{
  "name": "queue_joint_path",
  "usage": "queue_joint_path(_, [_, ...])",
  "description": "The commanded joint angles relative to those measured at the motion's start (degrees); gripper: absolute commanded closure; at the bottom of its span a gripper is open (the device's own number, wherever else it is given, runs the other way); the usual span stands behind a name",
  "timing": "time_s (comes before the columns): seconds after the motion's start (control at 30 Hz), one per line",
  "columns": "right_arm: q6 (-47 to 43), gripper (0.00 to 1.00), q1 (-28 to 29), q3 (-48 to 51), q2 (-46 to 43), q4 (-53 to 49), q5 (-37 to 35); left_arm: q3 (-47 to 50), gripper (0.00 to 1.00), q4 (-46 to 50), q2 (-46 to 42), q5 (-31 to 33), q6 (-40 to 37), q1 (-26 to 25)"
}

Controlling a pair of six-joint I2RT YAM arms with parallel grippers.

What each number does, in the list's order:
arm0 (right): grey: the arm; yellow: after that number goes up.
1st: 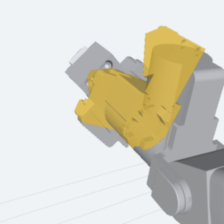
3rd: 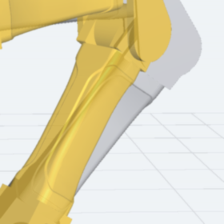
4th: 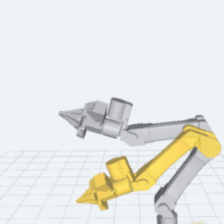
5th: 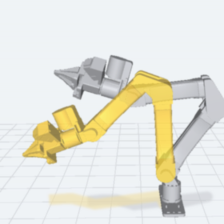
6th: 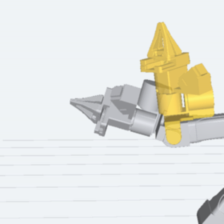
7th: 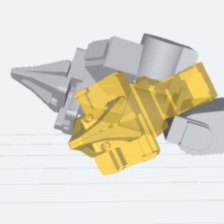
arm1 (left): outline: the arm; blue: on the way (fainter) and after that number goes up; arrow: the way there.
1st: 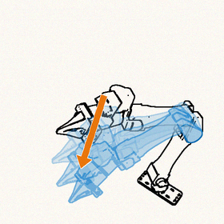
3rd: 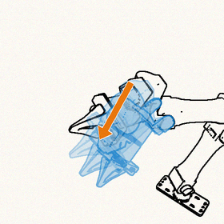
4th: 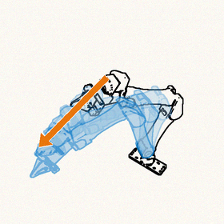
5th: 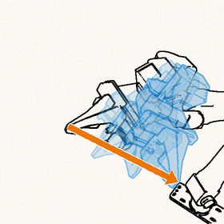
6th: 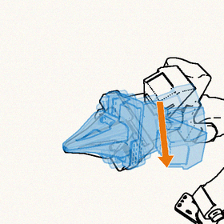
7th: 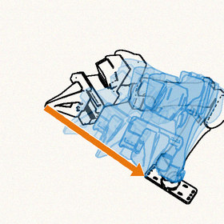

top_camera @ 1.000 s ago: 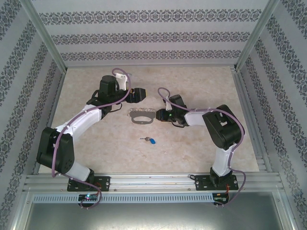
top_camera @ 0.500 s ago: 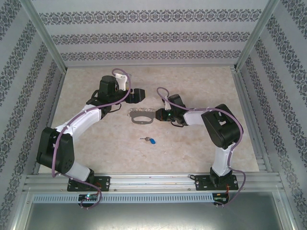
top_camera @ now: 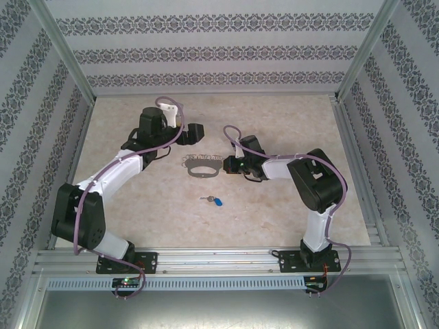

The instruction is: Put the keys on the keyring

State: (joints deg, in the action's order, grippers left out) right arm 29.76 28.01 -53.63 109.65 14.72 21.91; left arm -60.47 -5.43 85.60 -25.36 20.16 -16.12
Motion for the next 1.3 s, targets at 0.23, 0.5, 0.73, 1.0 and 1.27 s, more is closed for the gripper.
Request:
queue_joint_path(0.23, [-12.8,1.0,-2.9,-4.3,-10.2,-6.2,7.4,3.9,0.0,-19.7,-3.2,-8.8,9.9,5.8])
queue_joint_path(0.5, [-18.4,1.0,-5.4,-7.7,-18.9,-6.1,12.5,0.8,0.0,-13.7,-4.8,-10.5,7.1,5.7])
queue_joint_path(0.73, [-15.4,1.0,-7.6,-9.0,-22.0,1.8,19.0,-2.2,0.02,-9.7,-3.4,-14.6,6.2,4.5])
queue_joint_path(1.0, [-13.8,1.0,-7.8,-9.6,-24.0,5.2,25.2,-4.0,0.14,-7.4,-2.6,-17.9,5.4,1.7])
queue_joint_path(1.27, [-18.4,1.0,-7.2,-9.6,-25.0,2.2,26.6,-7.9,0.21,-4.7,1.4,-22.0,4.5,-1.7])
